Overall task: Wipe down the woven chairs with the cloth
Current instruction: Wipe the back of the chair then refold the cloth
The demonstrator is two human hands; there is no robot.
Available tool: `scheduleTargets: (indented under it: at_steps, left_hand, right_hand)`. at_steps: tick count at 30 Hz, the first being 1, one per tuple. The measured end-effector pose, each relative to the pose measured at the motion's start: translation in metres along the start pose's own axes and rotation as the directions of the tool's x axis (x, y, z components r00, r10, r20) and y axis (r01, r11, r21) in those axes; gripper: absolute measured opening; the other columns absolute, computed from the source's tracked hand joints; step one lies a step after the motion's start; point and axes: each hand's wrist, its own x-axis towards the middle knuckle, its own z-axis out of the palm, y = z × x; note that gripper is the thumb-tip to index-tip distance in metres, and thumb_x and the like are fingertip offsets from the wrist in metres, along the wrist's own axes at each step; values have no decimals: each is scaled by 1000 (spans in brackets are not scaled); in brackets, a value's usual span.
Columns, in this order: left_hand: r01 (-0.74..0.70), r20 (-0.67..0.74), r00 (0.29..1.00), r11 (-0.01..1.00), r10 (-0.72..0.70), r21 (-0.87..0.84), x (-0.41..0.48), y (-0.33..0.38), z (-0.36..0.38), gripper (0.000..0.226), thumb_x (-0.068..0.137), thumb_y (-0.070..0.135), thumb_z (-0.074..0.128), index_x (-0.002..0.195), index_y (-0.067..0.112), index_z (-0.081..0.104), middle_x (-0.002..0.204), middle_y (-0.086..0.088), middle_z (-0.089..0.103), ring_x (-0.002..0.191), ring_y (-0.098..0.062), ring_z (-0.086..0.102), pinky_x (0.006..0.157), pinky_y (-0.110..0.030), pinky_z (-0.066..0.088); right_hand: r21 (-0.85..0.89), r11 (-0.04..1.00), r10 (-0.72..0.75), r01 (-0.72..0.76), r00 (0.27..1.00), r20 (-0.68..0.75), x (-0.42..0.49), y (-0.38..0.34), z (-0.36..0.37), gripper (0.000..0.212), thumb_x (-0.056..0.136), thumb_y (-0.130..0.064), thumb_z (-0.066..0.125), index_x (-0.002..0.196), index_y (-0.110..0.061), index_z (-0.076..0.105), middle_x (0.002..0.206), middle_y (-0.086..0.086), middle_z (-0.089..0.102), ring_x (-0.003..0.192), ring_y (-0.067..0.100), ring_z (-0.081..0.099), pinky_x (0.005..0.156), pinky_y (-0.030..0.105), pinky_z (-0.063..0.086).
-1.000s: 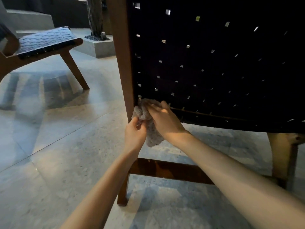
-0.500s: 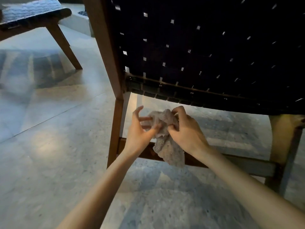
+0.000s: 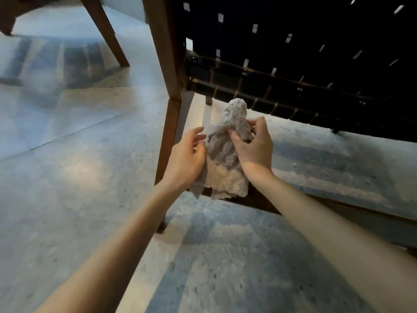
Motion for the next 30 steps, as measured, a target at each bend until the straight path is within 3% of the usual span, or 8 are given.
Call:
scheduleTargets:
  at_steps: [3, 6, 9, 12, 18, 24, 27, 30]
  left_hand:
    - [-69, -7, 997, 969, 73, 239, -2, -18, -8, 40, 99, 17, 44, 138, 16, 43, 134, 1, 52, 121, -12, 47, 92, -16, 34]
    - [-117, -18, 991, 923, 133, 366, -2, -28, -16, 46, 99, 11, 42, 144, 12, 35, 140, -6, 48, 127, -18, 44, 96, -18, 32]
    - [-138, -2, 989, 922, 149, 363, -3, -34, -14, 55, 97, 5, 44, 148, 14, 25, 147, -2, 40, 133, -15, 37, 102, -16, 27]
    - [-109, -10, 993, 937, 119, 331, -3, -41, -8, 56, 98, 5, 43, 149, 16, 23, 148, 1, 39, 134, -12, 35, 98, -7, 20]
    - [-60, -22, 997, 939, 72, 337, -4, -46, 4, 56, 98, 8, 44, 149, 19, 25, 150, 3, 35, 136, -9, 30, 100, -10, 16]
    - [-70, 22, 998, 944, 67, 322, -7, -36, 22, 58, 96, 14, 49, 148, 22, 24, 152, 4, 30, 134, -8, 34, 99, -9, 23]
    - [-80, 107, 993, 930, 43, 360, -14, -25, 36, 66, 96, 18, 51, 151, 25, 15, 154, 4, 26, 139, -15, 29, 113, -28, 24]
    - [-61, 150, 989, 906, -3, 420, -18, -11, 57, 68, 96, 22, 49, 151, 25, 10, 156, 1, 22, 140, -21, 28, 116, -39, 25]
  right_hand:
    - [123, 991, -59, 59, 998, -9, 20, -8, 39, 23, 87, -21, 70, 102, -9, 57, 95, -7, 60, 80, -4, 54, 67, 4, 46]
    - [144, 986, -80, 80, 997, -8, 37, -16, 73, 14, 88, -20, 68, 97, -12, 63, 86, -8, 63, 76, -3, 57, 63, 5, 46]
    - [162, 980, -100, 118, 988, -115, 49, -19, 97, 9, 88, -15, 67, 94, -8, 68, 83, -1, 68, 76, 8, 63, 66, 16, 53]
    - [210, 971, -80, 116, 981, -174, 53, -15, 106, 10, 86, -14, 69, 91, -6, 71, 79, -3, 68, 74, 9, 64, 67, 28, 57]
    - [361, 932, 143, -30, 946, -292, 58, -12, 110, 13, 80, -16, 74, 74, -9, 65, 74, 6, 68, 73, 21, 64, 62, 38, 55]
    - [363, 929, 191, -70, 932, -309, 60, -10, 89, 21, 78, -13, 75, 71, -11, 55, 79, 10, 67, 68, 14, 60, 57, 23, 51]
    - [371, 925, 212, -82, 921, -326, 64, -3, 70, 23, 77, -11, 75, 69, -11, 53, 79, 9, 66, 59, 0, 54, 52, 8, 41]
    - [343, 935, 221, -94, 909, -354, 68, 8, 45, 23, 76, -9, 75, 69, -10, 53, 78, 8, 66, 56, -4, 51, 52, 6, 38]
